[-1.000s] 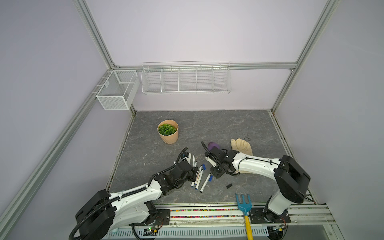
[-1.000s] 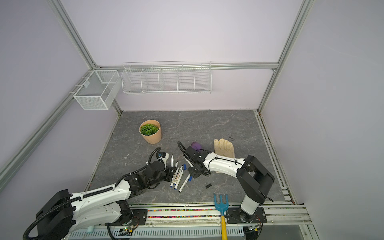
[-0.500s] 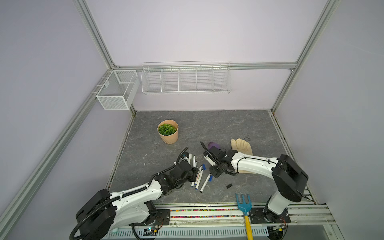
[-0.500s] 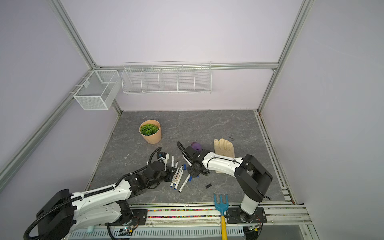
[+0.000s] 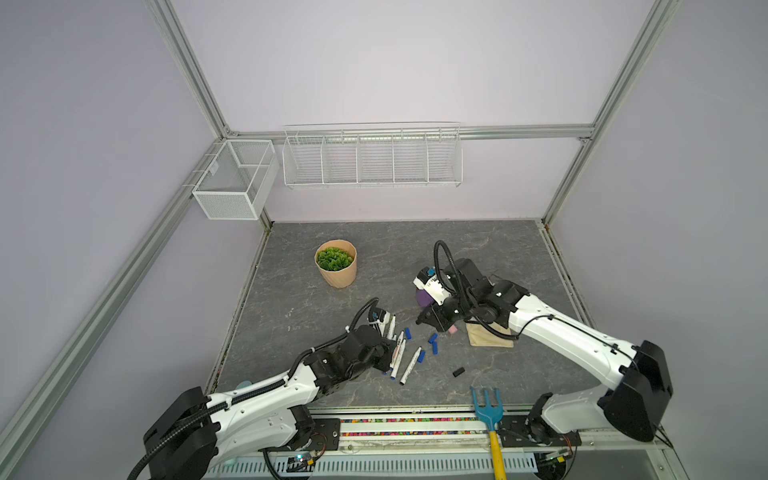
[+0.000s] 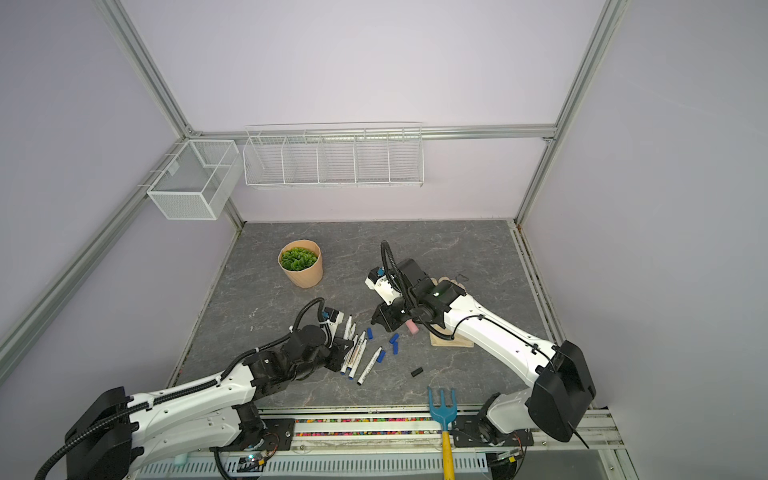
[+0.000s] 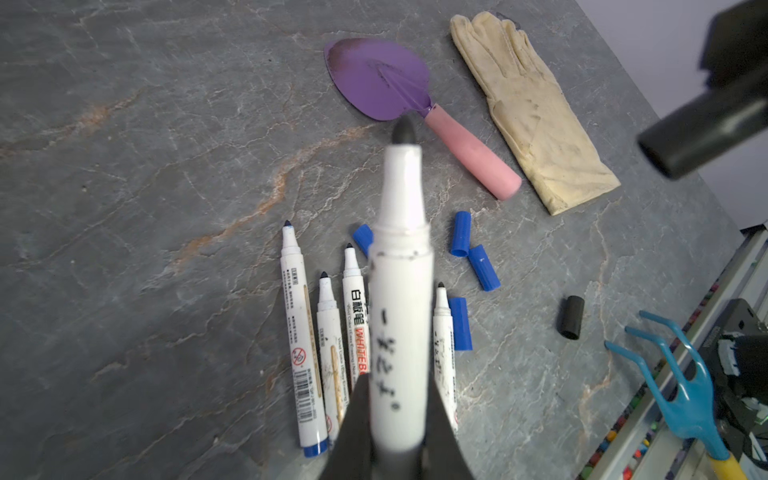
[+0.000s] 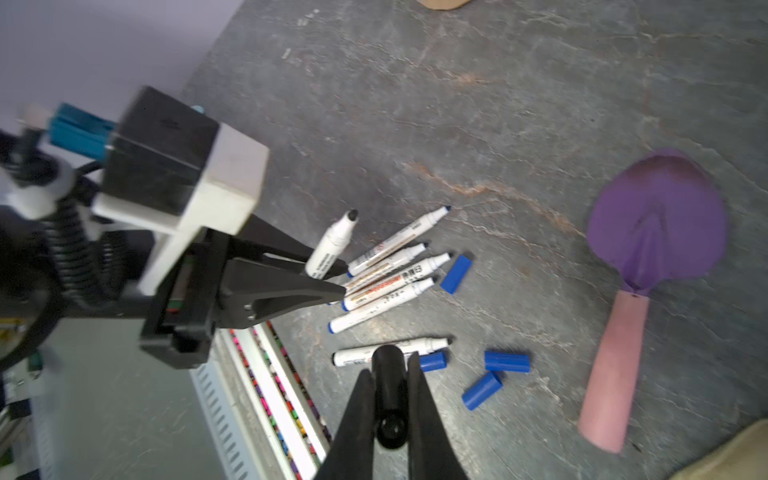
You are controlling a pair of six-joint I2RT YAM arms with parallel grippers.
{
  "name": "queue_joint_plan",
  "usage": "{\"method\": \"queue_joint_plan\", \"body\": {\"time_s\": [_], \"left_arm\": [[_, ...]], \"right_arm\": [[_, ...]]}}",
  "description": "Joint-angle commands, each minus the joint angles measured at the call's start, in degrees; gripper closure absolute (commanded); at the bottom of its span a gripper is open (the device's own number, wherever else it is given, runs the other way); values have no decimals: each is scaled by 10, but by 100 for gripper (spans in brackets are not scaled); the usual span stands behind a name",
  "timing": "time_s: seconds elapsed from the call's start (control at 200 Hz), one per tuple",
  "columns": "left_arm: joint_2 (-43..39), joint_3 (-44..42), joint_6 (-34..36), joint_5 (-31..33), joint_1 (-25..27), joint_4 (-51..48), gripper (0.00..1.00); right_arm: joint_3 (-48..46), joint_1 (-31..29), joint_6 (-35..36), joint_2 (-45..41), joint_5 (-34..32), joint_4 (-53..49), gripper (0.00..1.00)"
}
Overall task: Insert the pens into the pen caps
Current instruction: 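Carry the black cap above the marker tip held by the left gripper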
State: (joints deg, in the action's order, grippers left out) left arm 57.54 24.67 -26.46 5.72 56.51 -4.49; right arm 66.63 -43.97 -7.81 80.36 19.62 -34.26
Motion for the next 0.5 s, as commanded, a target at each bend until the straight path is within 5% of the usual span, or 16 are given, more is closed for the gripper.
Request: {"method": "queue_joint_plan", "body": {"time_s": [0.0, 0.495], "left_arm": [[-25, 1, 62, 17, 8, -8, 100], [-60, -32, 89, 41, 74, 0, 100]], "right_arm": [[3, 3, 16, 6, 113, -33, 91], [8, 38, -24, 17, 165, 26, 92]]}}
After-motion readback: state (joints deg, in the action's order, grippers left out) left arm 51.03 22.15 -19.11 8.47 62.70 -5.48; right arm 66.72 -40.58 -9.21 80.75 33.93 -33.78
